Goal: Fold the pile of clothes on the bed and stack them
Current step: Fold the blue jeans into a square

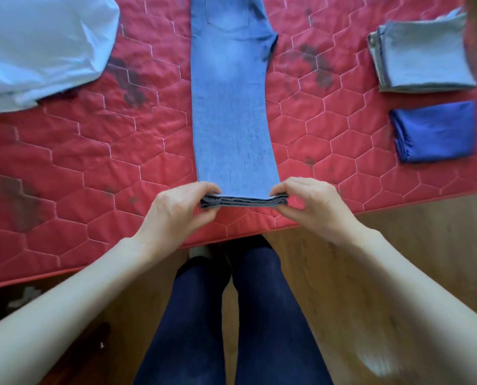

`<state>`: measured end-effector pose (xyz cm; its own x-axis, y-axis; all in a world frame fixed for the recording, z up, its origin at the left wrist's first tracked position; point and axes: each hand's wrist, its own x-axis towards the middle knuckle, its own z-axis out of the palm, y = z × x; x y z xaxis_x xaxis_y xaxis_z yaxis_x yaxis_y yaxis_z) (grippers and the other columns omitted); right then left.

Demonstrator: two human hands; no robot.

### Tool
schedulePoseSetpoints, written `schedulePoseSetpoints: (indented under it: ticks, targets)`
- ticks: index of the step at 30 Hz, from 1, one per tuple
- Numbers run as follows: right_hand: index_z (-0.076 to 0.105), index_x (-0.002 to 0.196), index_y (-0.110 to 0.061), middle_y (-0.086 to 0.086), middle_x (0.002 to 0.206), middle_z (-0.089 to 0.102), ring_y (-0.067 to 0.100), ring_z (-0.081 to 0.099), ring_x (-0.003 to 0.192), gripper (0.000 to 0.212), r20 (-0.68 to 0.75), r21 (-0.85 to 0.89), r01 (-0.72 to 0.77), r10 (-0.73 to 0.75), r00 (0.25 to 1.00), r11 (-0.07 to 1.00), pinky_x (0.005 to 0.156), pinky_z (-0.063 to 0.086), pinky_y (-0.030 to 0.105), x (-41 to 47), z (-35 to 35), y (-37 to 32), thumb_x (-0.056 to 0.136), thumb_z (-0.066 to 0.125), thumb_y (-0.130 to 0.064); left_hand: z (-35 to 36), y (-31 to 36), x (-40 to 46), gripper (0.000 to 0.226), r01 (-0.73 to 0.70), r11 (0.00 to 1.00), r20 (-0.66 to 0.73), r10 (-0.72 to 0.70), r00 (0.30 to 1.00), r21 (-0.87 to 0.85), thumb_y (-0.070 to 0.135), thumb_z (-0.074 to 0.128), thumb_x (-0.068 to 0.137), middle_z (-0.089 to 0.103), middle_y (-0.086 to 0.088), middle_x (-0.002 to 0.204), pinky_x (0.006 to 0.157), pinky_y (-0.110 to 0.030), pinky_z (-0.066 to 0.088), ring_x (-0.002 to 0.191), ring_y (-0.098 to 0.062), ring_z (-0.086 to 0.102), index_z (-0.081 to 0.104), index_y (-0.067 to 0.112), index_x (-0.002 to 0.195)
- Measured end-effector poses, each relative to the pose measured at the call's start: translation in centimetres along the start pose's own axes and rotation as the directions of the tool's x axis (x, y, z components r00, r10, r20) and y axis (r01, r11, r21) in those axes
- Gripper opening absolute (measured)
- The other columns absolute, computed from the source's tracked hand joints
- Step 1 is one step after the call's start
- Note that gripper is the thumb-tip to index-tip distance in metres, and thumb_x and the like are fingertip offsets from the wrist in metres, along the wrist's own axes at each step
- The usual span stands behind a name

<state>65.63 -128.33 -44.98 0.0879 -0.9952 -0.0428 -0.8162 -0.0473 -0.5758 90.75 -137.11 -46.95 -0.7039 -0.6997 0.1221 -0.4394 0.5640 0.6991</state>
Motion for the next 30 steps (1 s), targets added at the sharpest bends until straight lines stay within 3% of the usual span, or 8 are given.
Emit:
schedulePoseSetpoints:
  ticks: [5,8,12,17,23,25,27,30]
  targets:
    - [0.069,0.094,-0.015,-0.012,0.086,0.068,0.003,0.062,0.077,0.016,0.147,0.103,-0.040,0.025,0.989,0.994,0.073,0.050,0.022,-1.6,-4.2,-2.1,0.079,0.072,-0.011,-2.4,3.7,-1.5,0.026,0.089,0.991,0.075,-0.081,0.994,-0.101,-0.001,0.078,0.071,0.067,0.007,0.083,0.071,-0.019,0.049,0.076,0.000,0.059,0.068,0.007,0.094]
    - [0.069,0.098,-0.013,-0.012,0.090,0.068,-0.002,0.062,0.084,0.017,0.090,0.165,-0.095,0.080,0.993,0.982,0.080,0.047,0.015,-1.3,-5.8,-2.5,0.082,0.072,-0.012,-3.5,4.4,0.4,0.025,0.108,0.980,0.053,-0.101,0.994,-0.167,-0.002,0.077,0.074,0.069,0.004,0.087,0.075,-0.021,0.050,0.080,-0.004,0.062,0.068,0.005,0.097]
    - [0.068,0.102,-0.009,-0.007,0.096,0.070,0.003,0.064,0.091,0.021,-0.009,0.284,-0.195,0.205,0.979,0.939,0.087,0.048,0.020,1.7,-6.1,-1.0,0.083,0.070,-0.002,-3.8,3.5,5.2,0.022,0.133,0.964,-0.013,-0.139,0.990,-0.229,0.001,0.073,0.077,0.069,0.003,0.088,0.078,-0.023,0.050,0.081,-0.006,0.062,0.068,0.005,0.098]
    - [0.065,0.101,-0.020,-0.014,0.092,0.069,-0.002,0.065,0.083,0.026,-0.057,0.420,-0.328,0.385,0.921,0.846,0.085,0.050,0.019,10.4,-3.6,5.3,0.081,0.071,-0.003,-0.9,-2.3,12.8,0.028,0.272,0.920,-0.019,-0.289,0.957,-0.283,0.003,0.073,0.080,0.067,0.004,0.089,0.083,-0.023,0.053,0.081,-0.005,0.063,0.065,0.010,0.107]
    - [0.066,0.104,-0.015,0.004,0.087,0.070,0.017,0.065,0.082,0.022,-0.005,0.439,-0.419,0.468,0.884,0.795,0.086,0.051,0.042,25.0,3.9,16.5,0.083,0.073,-0.014,5.0,-15.2,23.0,0.030,0.469,0.830,-0.070,-0.510,0.857,-0.302,0.008,0.072,0.084,0.069,-0.004,0.099,0.078,-0.008,0.047,0.083,-0.012,0.065,0.062,0.013,0.112]
    - [0.064,0.112,-0.013,0.004,0.093,0.068,0.017,0.062,0.086,0.028,0.028,0.409,-0.448,0.480,0.877,0.795,0.088,0.050,0.040,29.1,6.8,19.4,0.085,0.071,-0.016,7.1,-19.6,25.5,0.033,0.538,0.796,-0.080,-0.577,0.813,-0.278,0.009,0.070,0.085,0.069,-0.007,0.105,0.081,-0.013,0.045,0.088,-0.014,0.064,0.059,0.011,0.116]
    - [0.057,0.127,-0.012,0.005,0.114,0.066,0.017,0.061,0.103,0.041,0.084,0.372,-0.477,0.482,0.872,0.797,0.095,0.047,0.038,32.2,9.3,21.6,0.089,0.067,-0.020,9.2,-23.5,27.0,0.040,0.590,0.786,-0.088,-0.611,0.786,-0.186,0.011,0.068,0.087,0.065,-0.012,0.115,0.094,-0.026,0.044,0.101,-0.021,0.061,0.054,0.007,0.125]
    - [0.043,0.141,-0.009,0.006,0.141,0.049,0.019,0.044,0.131,0.054,0.053,0.209,-0.433,0.433,0.900,0.876,0.108,0.033,0.032,34.1,12.3,23.4,0.094,0.061,-0.025,11.4,-27.4,27.2,0.055,0.653,0.749,-0.137,-0.639,0.757,0.117,0.018,0.058,0.094,0.046,-0.020,0.137,0.109,-0.038,0.031,0.127,-0.033,0.043,0.037,0.001,0.141]
